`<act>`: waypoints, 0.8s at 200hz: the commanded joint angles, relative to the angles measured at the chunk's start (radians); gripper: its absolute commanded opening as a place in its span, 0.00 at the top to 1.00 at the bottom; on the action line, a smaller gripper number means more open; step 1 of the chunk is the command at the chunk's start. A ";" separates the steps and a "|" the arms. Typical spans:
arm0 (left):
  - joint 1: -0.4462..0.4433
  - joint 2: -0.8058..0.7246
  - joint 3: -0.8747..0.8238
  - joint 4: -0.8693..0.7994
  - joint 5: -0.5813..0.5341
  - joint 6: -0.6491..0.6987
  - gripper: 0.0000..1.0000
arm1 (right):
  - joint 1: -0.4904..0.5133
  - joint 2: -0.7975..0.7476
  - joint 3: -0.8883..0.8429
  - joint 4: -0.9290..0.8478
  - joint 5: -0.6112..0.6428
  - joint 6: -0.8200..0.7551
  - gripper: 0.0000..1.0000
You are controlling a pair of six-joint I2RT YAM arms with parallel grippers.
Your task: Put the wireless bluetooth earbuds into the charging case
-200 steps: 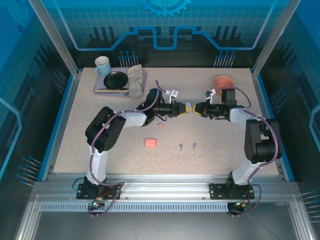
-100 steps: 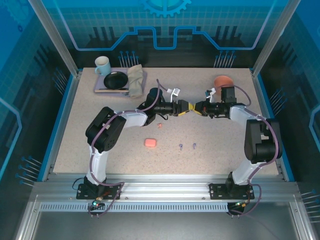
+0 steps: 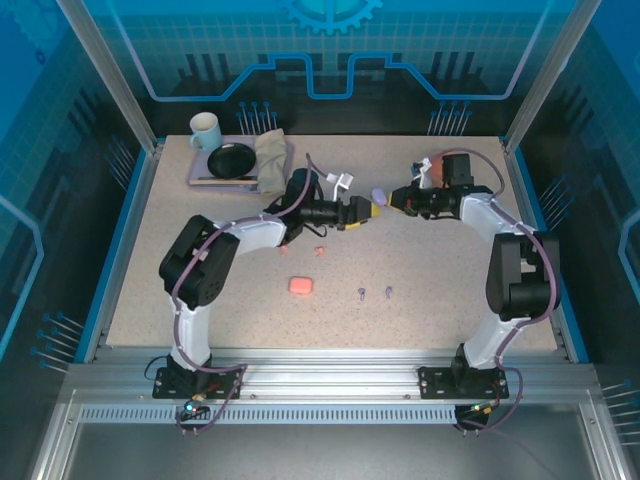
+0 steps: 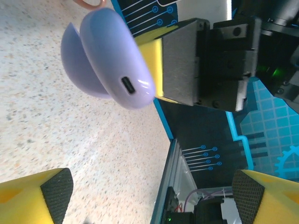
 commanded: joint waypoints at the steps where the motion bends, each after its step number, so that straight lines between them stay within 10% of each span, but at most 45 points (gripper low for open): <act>1: 0.060 -0.062 0.087 -0.282 0.080 0.174 0.08 | 0.037 0.019 0.066 -0.078 0.051 -0.105 1.00; 71: 0.135 0.044 0.494 -1.057 0.164 0.637 0.09 | 0.133 0.052 0.138 -0.105 0.221 -0.352 1.00; 160: 0.185 0.260 0.756 -1.368 0.213 0.810 0.12 | 0.212 0.085 0.129 -0.011 0.270 -0.466 1.00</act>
